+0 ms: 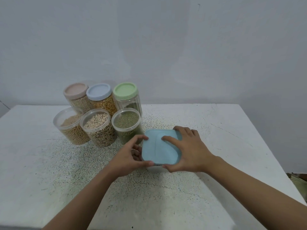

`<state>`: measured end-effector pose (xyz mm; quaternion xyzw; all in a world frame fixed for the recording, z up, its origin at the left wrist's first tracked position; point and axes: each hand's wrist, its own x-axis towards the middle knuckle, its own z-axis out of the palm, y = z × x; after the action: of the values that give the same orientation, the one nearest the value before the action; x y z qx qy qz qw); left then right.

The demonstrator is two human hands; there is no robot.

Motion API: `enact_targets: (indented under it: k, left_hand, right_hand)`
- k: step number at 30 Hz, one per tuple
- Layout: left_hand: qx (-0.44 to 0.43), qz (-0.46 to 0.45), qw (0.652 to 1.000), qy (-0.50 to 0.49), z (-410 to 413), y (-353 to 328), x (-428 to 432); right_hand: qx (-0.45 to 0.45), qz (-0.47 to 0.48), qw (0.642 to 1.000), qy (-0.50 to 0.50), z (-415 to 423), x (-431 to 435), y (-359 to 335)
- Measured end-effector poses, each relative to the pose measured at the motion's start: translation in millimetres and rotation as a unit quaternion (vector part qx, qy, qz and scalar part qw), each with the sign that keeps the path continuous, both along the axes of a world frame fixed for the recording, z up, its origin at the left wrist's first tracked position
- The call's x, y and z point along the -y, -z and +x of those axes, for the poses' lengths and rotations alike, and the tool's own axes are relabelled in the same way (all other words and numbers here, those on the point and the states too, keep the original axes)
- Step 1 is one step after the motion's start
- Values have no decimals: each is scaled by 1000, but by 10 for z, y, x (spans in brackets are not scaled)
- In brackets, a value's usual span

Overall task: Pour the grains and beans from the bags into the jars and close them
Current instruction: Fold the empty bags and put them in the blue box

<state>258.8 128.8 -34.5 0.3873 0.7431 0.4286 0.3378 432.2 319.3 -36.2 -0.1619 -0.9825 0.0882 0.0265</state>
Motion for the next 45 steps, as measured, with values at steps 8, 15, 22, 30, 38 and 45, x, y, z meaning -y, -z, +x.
enact_targets:
  k: [8,15,22,30,38,45]
  left_hand:
    - [74,16,997,-30,-3,36,69]
    - [126,17,991,-46,30,76,33]
    - [145,22,989,-34,35,107,26]
    - [155,-9,986,-61,67,99,24]
    - [255,14,967,-10,67,55,36]
    - [136,-10,990,-43,34,28,-55]
  right_hand:
    - [19,26,999,-33,-74,55,-115]
    - [51,-9,998,-33,-52,-68,-205]
    - [55,-41,997,-28,-62,-53,-109]
    - [52,-22,998,-10,-295,168,-134]
    - [41,24,998,-35,-279,279,-158]
    - [22,76,997,19,-129,269,-227]
